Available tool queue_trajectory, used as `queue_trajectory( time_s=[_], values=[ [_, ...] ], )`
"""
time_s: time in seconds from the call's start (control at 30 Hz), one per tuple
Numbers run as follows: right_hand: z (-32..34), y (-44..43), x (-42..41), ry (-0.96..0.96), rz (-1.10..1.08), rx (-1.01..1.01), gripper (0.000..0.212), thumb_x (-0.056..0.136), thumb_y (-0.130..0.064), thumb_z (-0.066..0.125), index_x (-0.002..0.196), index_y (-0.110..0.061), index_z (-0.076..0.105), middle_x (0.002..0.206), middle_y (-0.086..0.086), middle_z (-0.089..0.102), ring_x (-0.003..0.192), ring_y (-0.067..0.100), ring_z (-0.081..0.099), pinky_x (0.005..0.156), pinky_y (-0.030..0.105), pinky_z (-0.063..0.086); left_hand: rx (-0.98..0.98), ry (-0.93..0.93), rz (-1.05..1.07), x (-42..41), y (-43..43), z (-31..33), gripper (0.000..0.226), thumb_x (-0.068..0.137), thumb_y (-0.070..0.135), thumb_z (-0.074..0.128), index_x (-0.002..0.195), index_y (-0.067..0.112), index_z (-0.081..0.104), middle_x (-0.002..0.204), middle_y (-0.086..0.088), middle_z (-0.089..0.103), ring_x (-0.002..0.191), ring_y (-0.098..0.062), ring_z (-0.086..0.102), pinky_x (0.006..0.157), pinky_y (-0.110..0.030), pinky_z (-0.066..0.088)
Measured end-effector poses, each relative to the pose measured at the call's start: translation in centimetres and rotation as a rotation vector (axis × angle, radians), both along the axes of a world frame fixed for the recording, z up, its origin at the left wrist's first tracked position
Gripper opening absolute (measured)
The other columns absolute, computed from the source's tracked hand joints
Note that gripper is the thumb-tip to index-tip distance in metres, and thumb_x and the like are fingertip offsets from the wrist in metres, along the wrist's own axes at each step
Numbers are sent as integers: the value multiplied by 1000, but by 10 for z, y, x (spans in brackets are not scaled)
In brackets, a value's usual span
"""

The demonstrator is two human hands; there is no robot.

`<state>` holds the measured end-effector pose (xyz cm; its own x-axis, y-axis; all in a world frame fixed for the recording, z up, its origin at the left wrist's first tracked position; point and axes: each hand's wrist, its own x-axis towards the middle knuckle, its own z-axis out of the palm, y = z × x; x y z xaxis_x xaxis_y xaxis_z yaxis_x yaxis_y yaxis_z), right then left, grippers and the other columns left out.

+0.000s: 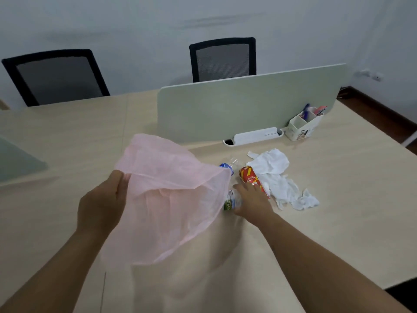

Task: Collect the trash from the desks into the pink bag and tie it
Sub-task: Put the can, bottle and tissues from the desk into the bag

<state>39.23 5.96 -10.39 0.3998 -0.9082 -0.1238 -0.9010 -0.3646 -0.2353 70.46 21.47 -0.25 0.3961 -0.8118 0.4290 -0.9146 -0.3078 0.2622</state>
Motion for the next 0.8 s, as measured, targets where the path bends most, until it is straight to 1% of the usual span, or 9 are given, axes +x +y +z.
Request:
queue_trajectory(
  time_s=[0.1, 0.17, 0.27, 0.37, 0.47, 0.53, 0.6, 0.7, 0.8],
  values=[
    [-10, -9, 14, 115, 122, 15, 69, 81, -35, 68, 142, -28, 38, 143, 2, 43, 137, 27, 33, 107, 43, 33, 53, -11, 61, -5, 0, -3, 36, 103, 42, 31, 81, 15, 41, 54, -1, 40, 47, -29, 40, 49, -34, 39],
    [-15, -12, 18, 163, 137, 24, 67, 85, -33, 67, 143, -28, 35, 143, 3, 43, 138, 27, 32, 109, 45, 30, 71, -10, 90, -9, 0, -3, 36, 102, 42, 31, 82, 14, 42, 53, -1, 40, 47, -30, 41, 49, -34, 38],
    [-21, -15, 16, 166, 112, 40, 67, 84, -35, 67, 141, -26, 34, 141, 6, 42, 134, 27, 37, 107, 44, 32, 66, 8, 108, -14, -2, 0, 35, 100, 40, 33, 82, 12, 43, 54, -2, 42, 48, -30, 40, 50, -33, 35],
    [-11, -17, 3, 39, 46, 109, 75, 77, -41, 70, 141, -24, 36, 142, 8, 39, 128, 29, 44, 101, 42, 41, 49, 16, 106, -18, -11, 3, 37, 102, 40, 32, 82, 11, 43, 56, -3, 43, 49, -28, 38, 51, -33, 35],
    [17, -18, -19, -166, -80, 209, 85, 72, -35, 75, 145, -23, 34, 132, 10, 39, 117, 33, 53, 93, 40, 49, 17, 27, 81, -21, -24, 6, 33, 104, 36, 36, 83, 11, 42, 56, -6, 46, 50, -31, 43, 51, -35, 38],
    [37, -16, -39, -236, -169, 180, 80, 70, -32, 79, 138, -17, 40, 120, 12, 39, 107, 37, 57, 88, 39, 50, -15, 22, 28, -23, -33, 9, 32, 104, 36, 35, 82, 12, 41, 56, -10, 48, 50, -35, 49, 50, -37, 41],
    [57, -10, -59, -320, -273, 106, 75, 68, -30, 82, 131, -15, 44, 110, 10, 37, 101, 39, 57, 85, 37, 48, -17, 28, -12, -28, -43, 13, 33, 104, 38, 34, 84, 12, 42, 56, -10, 47, 51, -35, 49, 50, -36, 39],
    [88, 10, -75, -417, -329, 117, 71, 70, -27, 82, 129, -21, 44, 109, 7, 36, 92, 29, 55, 77, 30, 44, 19, 50, -35, -34, -54, 15, 31, 104, 39, 32, 87, 14, 41, 57, -5, 43, 53, -31, 44, 53, -34, 34],
    [93, 31, -54, -440, -219, 218, 71, 65, -31, 83, 126, -29, 46, 114, 7, 45, 97, 21, 55, 77, 29, 47, 32, 82, -67, -41, -53, 15, 30, 104, 39, 30, 86, 17, 37, 59, -5, 45, 55, -31, 44, 53, -33, 33]
  ],
)
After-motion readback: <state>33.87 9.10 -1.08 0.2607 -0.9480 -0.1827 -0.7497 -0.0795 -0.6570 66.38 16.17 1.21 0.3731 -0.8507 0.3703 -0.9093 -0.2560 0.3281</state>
